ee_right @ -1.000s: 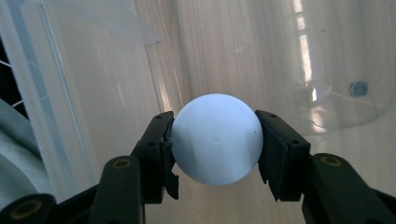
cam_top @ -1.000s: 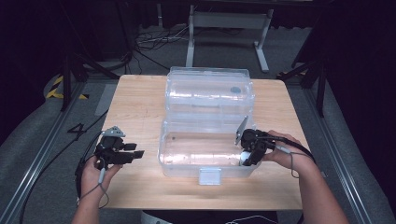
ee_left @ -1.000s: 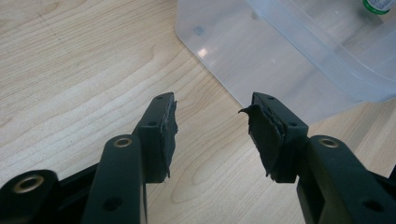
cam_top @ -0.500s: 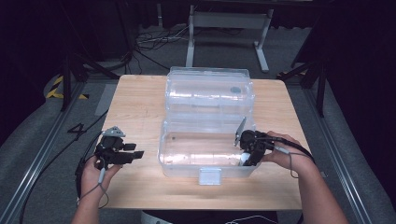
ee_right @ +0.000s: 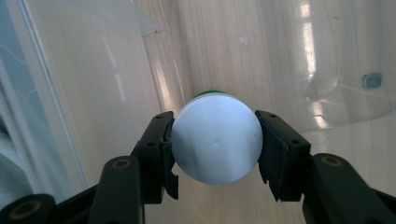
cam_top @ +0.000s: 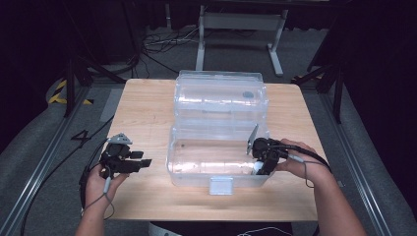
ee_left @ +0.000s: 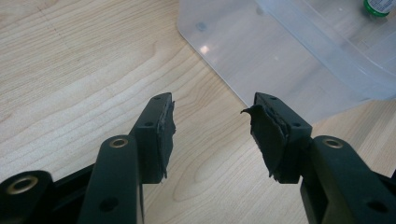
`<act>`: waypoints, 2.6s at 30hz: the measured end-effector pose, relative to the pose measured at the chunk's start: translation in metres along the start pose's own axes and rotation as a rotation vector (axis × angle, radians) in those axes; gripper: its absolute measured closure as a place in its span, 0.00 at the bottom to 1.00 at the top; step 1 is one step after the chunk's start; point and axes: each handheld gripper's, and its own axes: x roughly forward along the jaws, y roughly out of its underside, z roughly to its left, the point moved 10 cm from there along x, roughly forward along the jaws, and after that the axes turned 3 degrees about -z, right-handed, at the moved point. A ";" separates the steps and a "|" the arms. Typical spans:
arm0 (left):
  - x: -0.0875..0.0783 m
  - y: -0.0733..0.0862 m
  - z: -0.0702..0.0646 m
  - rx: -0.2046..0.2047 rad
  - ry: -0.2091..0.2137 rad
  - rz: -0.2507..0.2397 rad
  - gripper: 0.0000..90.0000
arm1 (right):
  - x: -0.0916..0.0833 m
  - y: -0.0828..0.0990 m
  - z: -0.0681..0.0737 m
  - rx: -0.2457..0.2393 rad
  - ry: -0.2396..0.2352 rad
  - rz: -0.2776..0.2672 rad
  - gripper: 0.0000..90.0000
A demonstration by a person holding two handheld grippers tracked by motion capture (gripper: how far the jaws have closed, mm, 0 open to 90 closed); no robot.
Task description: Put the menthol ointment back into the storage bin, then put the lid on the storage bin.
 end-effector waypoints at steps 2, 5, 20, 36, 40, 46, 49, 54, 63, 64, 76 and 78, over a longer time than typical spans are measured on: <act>0.000 0.000 0.000 0.000 0.000 0.000 0.55 | 0.000 0.000 0.000 0.001 0.002 0.002 0.56; 0.000 0.000 0.000 0.001 0.000 0.001 0.55 | 0.001 0.000 0.000 -0.004 0.007 -0.001 0.55; 0.001 -0.001 -0.001 0.005 0.005 0.002 0.54 | -0.007 0.000 0.002 0.008 -0.004 -0.036 0.53; 0.009 -0.016 -0.007 0.047 0.035 -0.012 0.55 | -0.042 -0.002 0.005 0.096 0.009 -0.240 0.54; 0.011 -0.018 -0.010 0.049 0.046 -0.011 0.55 | -0.052 -0.004 0.005 0.114 0.028 -0.298 0.55; 0.010 -0.022 -0.016 0.061 0.061 -0.021 0.55 | -0.070 -0.010 0.003 0.135 0.052 -0.411 0.56; 0.007 -0.026 -0.022 0.073 0.068 -0.035 0.56 | -0.078 -0.013 0.002 0.155 0.054 -0.460 0.57; 0.002 -0.032 -0.034 0.108 0.073 -0.049 0.56 | -0.089 -0.015 -0.001 0.176 0.068 -0.521 0.57; -0.003 -0.041 -0.052 0.149 0.103 -0.065 0.56 | -0.109 -0.016 -0.008 0.208 0.098 -0.631 0.56; -0.003 -0.041 -0.053 0.150 0.105 -0.065 0.56 | -0.111 -0.015 -0.009 0.211 0.101 -0.639 0.56; -0.002 -0.041 -0.066 0.170 0.125 -0.054 0.56 | -0.129 -0.039 -0.025 0.220 0.102 -0.684 0.57; -0.002 -0.040 -0.067 0.169 0.128 -0.054 0.56 | -0.133 -0.046 -0.028 0.207 0.104 -0.689 0.57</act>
